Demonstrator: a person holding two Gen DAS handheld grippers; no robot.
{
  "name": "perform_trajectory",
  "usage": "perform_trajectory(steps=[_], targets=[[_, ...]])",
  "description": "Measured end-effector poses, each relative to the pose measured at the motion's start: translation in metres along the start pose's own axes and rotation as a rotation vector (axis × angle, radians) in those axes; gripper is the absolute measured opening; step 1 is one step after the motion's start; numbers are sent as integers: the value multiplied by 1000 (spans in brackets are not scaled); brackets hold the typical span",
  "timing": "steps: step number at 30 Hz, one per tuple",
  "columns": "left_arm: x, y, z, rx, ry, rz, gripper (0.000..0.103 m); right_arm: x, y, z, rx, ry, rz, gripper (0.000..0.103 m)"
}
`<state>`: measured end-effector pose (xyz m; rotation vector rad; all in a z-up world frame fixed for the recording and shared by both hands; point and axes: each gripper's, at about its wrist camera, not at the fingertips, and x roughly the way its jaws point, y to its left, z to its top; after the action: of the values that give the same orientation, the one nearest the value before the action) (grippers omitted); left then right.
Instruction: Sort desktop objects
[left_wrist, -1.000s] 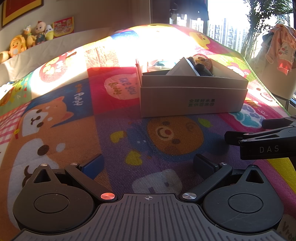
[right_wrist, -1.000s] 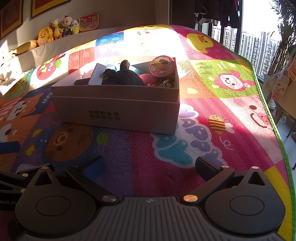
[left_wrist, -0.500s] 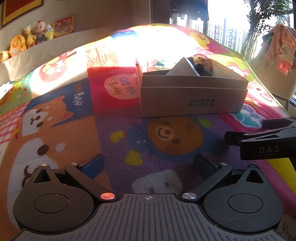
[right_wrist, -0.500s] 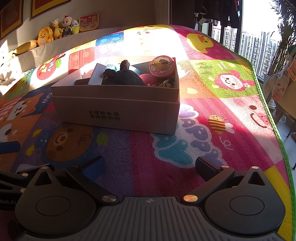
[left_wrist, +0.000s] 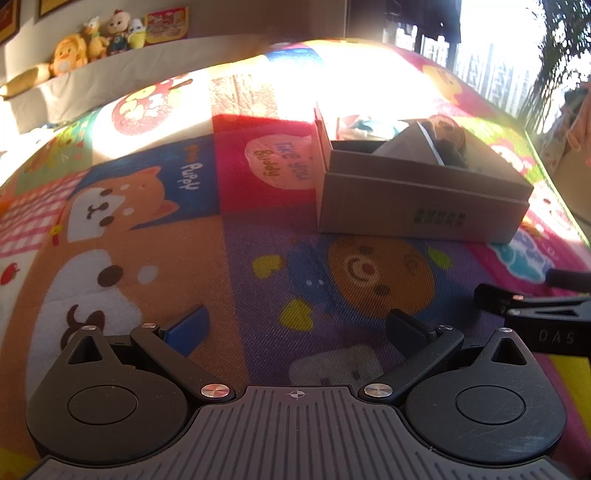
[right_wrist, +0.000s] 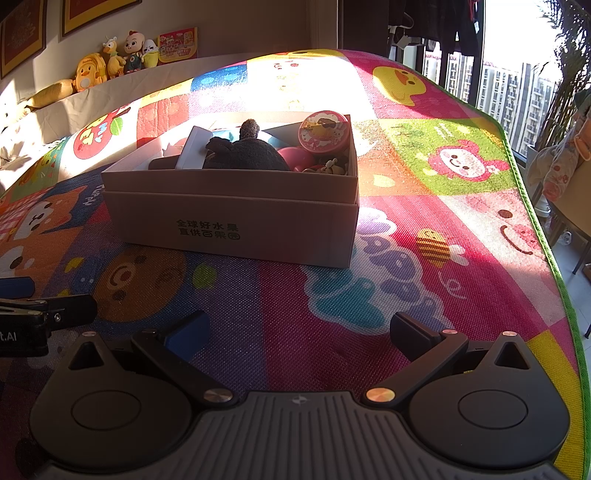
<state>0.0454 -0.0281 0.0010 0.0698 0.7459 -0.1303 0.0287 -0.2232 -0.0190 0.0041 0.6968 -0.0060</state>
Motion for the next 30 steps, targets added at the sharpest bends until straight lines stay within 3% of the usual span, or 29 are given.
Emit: perform_trajectory(steps=[10,30], targets=[[-2,4,-2,-69,-9,19,103,0,0,0,0,0,0,103],[-1,5,-2,-82,-13,27,103,0,0,0,0,0,0,103]])
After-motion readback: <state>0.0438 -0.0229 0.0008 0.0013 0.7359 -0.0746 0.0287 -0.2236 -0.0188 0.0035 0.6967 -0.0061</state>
